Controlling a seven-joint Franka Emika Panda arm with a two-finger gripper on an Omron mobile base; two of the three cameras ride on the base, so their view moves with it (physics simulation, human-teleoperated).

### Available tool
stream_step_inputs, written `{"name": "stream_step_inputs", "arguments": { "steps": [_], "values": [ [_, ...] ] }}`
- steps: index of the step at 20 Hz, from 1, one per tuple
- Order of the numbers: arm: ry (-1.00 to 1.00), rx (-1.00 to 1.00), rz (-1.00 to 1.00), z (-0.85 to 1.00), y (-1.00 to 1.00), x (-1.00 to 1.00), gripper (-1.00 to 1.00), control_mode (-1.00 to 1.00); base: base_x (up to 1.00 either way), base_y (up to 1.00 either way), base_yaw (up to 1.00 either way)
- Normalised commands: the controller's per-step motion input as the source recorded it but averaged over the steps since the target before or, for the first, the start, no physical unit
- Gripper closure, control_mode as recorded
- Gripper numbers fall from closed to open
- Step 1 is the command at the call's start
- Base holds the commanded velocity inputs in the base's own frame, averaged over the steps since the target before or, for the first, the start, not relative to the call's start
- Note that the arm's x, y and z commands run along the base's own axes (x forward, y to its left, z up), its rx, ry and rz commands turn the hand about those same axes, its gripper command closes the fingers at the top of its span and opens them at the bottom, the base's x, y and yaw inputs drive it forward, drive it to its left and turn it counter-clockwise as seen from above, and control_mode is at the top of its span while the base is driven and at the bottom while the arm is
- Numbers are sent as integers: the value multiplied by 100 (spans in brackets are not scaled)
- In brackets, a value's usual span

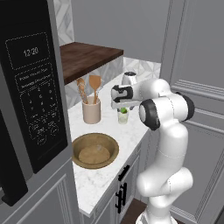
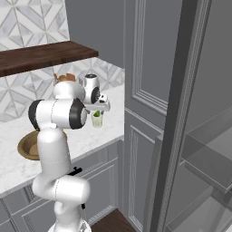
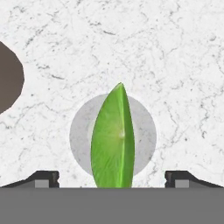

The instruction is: Grab a lemon wedge from the fridge and one ice cube from the ice bowl, and put them in the glass of lemonade.

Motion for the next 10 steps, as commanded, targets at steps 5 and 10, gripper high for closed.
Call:
{"name": "stream_step_inputs", "arguments": {
  "steps": [5, 10],
  "values": [
    [0, 4, 0, 8, -3, -1, -100, -100, 0, 0, 0],
    [0, 5, 0, 10, 0, -24, -100, -100, 0, 0, 0]
  ]
}}
